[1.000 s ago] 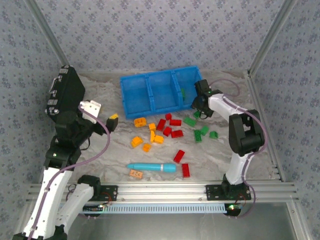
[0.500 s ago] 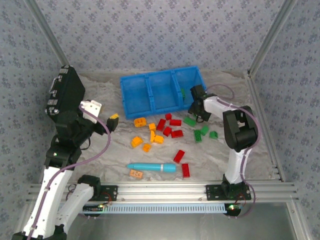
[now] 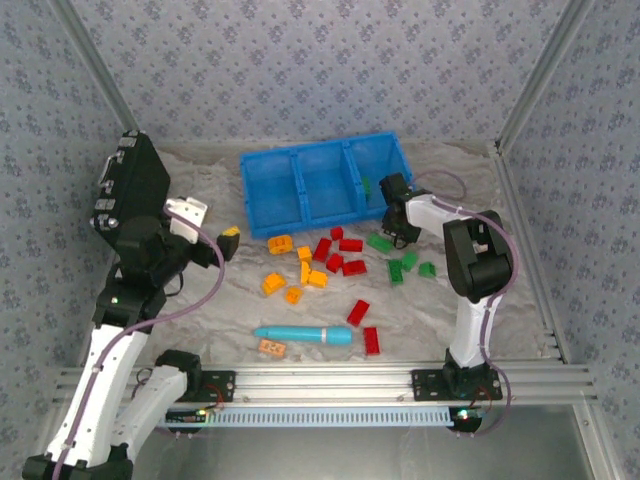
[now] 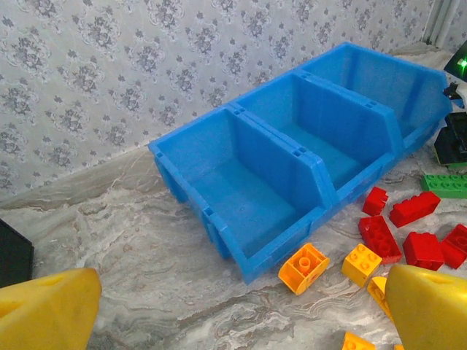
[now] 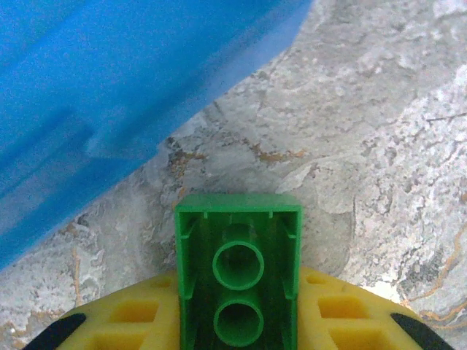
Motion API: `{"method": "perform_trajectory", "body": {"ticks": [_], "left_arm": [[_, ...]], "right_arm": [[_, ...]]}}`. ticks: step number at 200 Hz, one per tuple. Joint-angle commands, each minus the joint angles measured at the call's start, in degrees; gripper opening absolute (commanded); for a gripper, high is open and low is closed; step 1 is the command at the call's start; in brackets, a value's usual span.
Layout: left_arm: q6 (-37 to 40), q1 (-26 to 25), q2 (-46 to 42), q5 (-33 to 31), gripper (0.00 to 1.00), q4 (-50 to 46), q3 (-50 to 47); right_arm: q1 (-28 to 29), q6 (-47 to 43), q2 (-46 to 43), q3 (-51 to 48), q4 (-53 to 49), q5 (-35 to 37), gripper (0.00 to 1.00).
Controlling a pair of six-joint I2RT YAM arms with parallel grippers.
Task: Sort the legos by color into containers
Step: Pick up the lego from the middle-right of the table, then place the lego in the container.
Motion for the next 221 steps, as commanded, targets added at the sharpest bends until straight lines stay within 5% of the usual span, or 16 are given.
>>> {"method": "perform_trajectory", "body": {"ticks": [1, 53, 91, 179, 221], "left_arm": [[-0.3, -0.2, 1.8, 0.4, 1.0, -0.2, 3.1], [0.9, -0.2, 6.7, 1.6, 1.0, -3.3, 9.6], [1.0, -1.5, 9.3, -3.7, 1.0, -1.4, 10.3], [7.2, -8.7, 18.2, -8.1, 1.0, -6.9, 17.3], [5.4, -8.9, 15.6, -9.1, 1.0, -6.8, 19.9]], "right_arm": [[0.3, -5.8, -1.0, 1.3, -3.5, 0.5, 0.26], [2.0, -12.7, -7.4, 5.6, -11.1, -1.3, 0.24], [4.3, -15.3, -9.3, 12.5, -14.4, -0.9, 0.24], [0.7, -20.7, 12.8, 39.3, -15.2, -2.9, 0.26], [-1.4, -21.9, 20.1, 46.6, -14.6, -6.2, 0.42]]}}
